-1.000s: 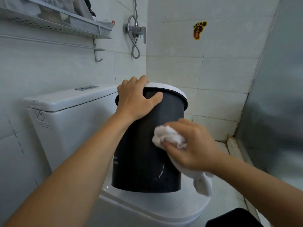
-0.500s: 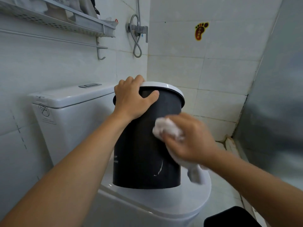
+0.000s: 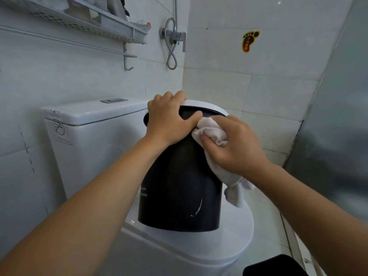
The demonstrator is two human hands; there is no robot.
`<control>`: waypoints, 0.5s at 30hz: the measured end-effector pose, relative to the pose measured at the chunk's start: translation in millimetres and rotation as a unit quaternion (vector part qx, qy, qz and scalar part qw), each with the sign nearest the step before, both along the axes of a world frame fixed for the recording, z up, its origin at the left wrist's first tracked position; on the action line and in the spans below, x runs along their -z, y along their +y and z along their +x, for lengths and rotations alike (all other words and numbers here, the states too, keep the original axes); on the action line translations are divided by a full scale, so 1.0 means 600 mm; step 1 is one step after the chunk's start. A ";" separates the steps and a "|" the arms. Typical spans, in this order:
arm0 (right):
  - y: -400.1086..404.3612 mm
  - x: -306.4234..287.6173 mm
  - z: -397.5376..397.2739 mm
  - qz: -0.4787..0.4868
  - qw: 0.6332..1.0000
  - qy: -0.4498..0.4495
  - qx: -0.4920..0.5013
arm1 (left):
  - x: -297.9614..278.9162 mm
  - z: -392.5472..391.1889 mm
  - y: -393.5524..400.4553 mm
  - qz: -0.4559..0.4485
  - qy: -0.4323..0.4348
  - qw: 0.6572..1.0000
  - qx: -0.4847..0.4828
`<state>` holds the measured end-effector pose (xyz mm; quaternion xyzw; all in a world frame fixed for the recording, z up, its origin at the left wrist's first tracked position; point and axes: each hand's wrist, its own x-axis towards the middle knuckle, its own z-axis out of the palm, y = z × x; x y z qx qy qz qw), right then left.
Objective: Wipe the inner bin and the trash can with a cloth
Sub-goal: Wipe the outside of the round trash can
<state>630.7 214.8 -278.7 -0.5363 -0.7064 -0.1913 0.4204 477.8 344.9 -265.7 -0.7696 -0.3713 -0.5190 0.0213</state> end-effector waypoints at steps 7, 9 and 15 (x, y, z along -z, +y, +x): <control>-0.071 0.101 -0.027 -0.076 0.987 -0.108 -0.096 | -0.002 -0.010 0.023 -0.029 -0.006 0.999 -0.028; -0.097 0.130 -0.031 -0.128 0.974 -0.131 -0.133 | -0.001 -0.014 0.029 -0.035 -0.012 0.999 -0.026; -0.065 0.117 0.003 -0.045 0.999 -0.016 0.009 | -0.002 -0.017 0.030 -0.049 -0.012 0.997 -0.052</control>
